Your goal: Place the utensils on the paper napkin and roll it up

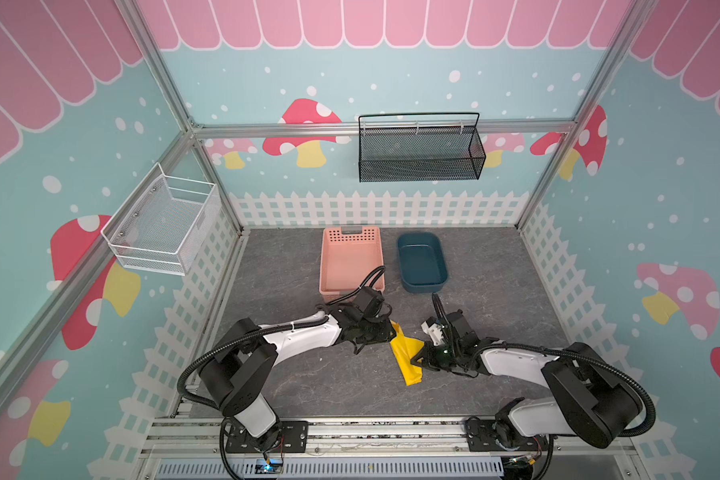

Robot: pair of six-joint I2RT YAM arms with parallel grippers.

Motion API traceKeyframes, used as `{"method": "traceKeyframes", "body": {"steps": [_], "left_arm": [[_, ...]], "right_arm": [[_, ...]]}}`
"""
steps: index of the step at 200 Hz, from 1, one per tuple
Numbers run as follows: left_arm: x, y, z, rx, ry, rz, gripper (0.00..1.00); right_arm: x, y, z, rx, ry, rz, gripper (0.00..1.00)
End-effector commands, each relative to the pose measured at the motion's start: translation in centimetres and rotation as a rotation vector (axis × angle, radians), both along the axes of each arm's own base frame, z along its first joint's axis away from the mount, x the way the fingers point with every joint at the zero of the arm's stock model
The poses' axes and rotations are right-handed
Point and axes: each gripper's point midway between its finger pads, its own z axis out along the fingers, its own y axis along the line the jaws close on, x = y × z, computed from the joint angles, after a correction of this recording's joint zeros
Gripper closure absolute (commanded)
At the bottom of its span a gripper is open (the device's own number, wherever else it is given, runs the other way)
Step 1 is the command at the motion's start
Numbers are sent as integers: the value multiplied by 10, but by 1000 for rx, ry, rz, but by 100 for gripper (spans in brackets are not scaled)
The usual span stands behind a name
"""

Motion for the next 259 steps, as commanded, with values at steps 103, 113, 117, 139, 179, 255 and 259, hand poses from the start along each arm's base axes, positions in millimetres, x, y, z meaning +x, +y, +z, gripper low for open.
{"method": "traceKeyframes", "body": {"steps": [103, 113, 117, 139, 179, 255, 259], "left_arm": [[-26, -23, -28, -300, 209, 91, 48], [-27, -24, -31, -297, 220, 89, 48], [-27, -25, -32, -297, 224, 86, 48], [-32, -29, -37, -304, 244, 75, 48], [-40, -27, -41, -297, 257, 79, 48], [-53, -33, -44, -312, 285, 67, 47], [-52, -34, -44, -318, 283, 67, 47]], "right_arm": [[-24, -26, -33, -132, 113, -43, 100], [-24, -27, -33, -132, 113, -43, 100], [-23, -27, -33, -133, 111, -44, 100], [-23, -27, -33, -133, 113, -45, 100], [-25, -27, -33, -131, 114, -46, 100], [-22, -26, -32, -128, 109, -45, 100], [-22, -26, -32, -127, 108, -45, 100]]}}
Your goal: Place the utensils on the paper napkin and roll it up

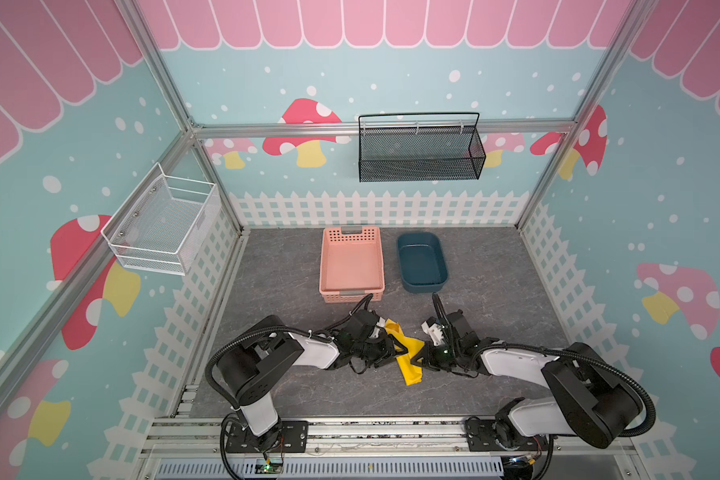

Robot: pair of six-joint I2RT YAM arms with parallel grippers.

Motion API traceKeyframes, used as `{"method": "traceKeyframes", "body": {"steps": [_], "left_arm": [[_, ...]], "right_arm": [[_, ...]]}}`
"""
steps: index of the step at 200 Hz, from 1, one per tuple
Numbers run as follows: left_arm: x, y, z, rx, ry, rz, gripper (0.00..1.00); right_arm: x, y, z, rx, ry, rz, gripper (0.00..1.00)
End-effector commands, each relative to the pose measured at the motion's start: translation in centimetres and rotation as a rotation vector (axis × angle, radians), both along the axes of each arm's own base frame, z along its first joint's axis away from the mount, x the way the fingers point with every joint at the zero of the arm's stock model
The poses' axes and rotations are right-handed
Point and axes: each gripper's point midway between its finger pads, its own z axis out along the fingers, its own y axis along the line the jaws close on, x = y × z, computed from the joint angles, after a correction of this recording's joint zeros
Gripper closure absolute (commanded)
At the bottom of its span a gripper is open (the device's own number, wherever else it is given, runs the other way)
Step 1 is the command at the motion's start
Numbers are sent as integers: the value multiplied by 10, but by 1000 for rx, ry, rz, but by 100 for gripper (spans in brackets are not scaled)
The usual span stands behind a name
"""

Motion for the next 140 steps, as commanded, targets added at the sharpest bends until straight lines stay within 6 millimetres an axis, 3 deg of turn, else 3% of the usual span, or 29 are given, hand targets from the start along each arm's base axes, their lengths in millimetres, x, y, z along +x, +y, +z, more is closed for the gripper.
{"method": "traceKeyframes", "body": {"steps": [1, 140], "left_arm": [[-11, 8, -23, 41, 84, 20, 47], [35, 14, -31, 157, -67, 13, 47]], "right_arm": [[-22, -26, -32, -131, 108, -40, 100], [-24, -26, -32, -127, 108, -41, 100]]}}
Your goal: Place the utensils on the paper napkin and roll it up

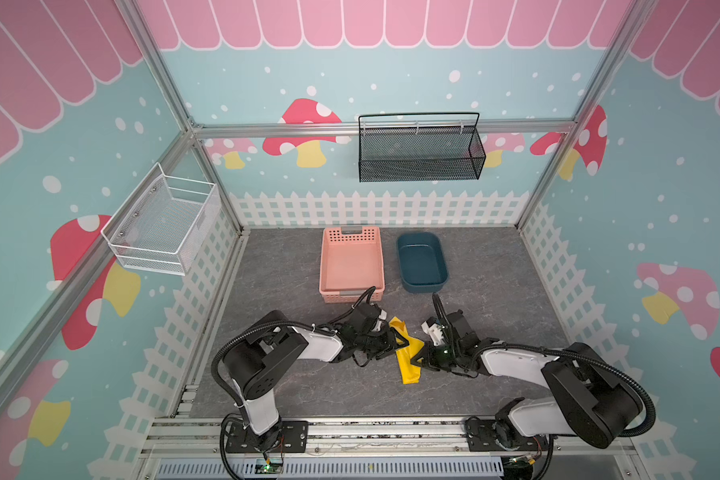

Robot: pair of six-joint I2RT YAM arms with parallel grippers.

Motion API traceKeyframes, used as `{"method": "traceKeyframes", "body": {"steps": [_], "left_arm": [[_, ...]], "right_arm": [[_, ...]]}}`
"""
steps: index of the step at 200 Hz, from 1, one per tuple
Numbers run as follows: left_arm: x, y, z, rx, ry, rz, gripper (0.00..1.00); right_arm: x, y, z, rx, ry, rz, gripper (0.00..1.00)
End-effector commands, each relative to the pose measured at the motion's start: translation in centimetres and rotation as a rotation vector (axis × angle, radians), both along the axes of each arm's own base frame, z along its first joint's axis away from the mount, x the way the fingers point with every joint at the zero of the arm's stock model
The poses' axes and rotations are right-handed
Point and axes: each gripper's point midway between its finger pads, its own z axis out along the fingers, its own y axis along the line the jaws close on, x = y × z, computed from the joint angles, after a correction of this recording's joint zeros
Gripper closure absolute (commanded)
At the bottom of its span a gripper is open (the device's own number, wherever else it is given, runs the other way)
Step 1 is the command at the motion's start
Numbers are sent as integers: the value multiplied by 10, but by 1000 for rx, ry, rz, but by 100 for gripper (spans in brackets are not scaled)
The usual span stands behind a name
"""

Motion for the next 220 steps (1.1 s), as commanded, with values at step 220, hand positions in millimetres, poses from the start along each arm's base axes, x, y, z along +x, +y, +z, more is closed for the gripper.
{"method": "traceKeyframes", "body": {"steps": [220], "left_arm": [[-35, 2, -41, 109, 78, -124, 56]], "right_arm": [[-23, -25, -34, -128, 115, -34, 100]]}}
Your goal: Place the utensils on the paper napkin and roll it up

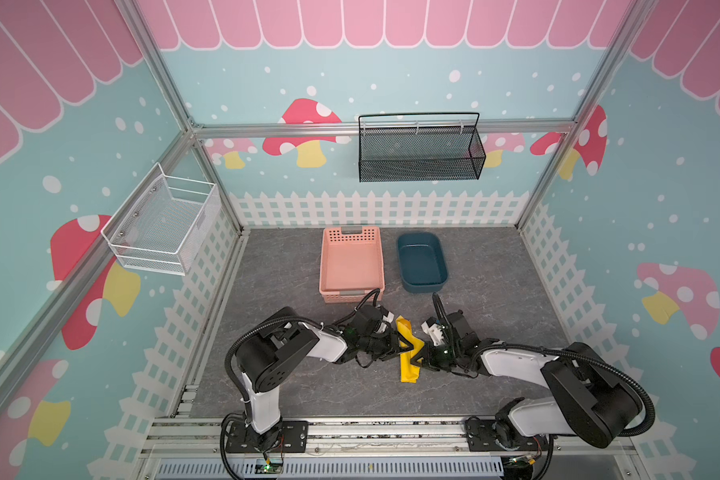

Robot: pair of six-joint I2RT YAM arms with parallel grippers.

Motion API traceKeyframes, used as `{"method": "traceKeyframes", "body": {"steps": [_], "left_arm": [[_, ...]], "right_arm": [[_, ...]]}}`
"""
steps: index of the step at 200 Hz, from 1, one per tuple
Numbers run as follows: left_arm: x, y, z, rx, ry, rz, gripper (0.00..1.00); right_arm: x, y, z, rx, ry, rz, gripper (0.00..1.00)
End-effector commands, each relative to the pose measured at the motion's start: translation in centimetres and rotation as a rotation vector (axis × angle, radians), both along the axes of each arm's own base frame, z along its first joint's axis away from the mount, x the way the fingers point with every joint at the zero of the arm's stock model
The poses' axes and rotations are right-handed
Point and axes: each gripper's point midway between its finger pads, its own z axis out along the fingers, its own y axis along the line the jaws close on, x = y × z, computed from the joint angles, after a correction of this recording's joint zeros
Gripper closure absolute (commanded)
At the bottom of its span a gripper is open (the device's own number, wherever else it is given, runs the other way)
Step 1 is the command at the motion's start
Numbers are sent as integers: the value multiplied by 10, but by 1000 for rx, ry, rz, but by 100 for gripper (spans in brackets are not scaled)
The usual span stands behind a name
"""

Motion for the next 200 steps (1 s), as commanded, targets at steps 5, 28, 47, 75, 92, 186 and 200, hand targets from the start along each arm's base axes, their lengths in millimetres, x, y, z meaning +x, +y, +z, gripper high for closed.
{"method": "traceKeyframes", "body": {"steps": [5, 28, 47, 75, 92, 186, 200], "left_arm": [[-18, 19, -37, 182, 54, -26, 56], [-7, 17, -39, 225, -1, -46, 56], [-3, 14, -43, 244, -6, -56, 56], [-3, 13, -50, 257, 6, -65, 58], [-4, 12, -51, 252, 12, -72, 62], [-1, 17, -52, 294, -11, -64, 80], [1, 19, -51, 302, -19, -57, 82]], "right_arm": [[-23, -26, -35, -134, 116, -37, 100], [-23, -25, -34, -132, 113, -36, 100], [-23, -25, -33, -131, 112, -37, 100], [-24, -26, -33, -131, 112, -40, 100], [-23, -26, -33, -130, 110, -40, 100], [-18, -25, -24, -119, 79, -49, 100], [-16, -24, -19, -111, 62, -51, 100]]}}
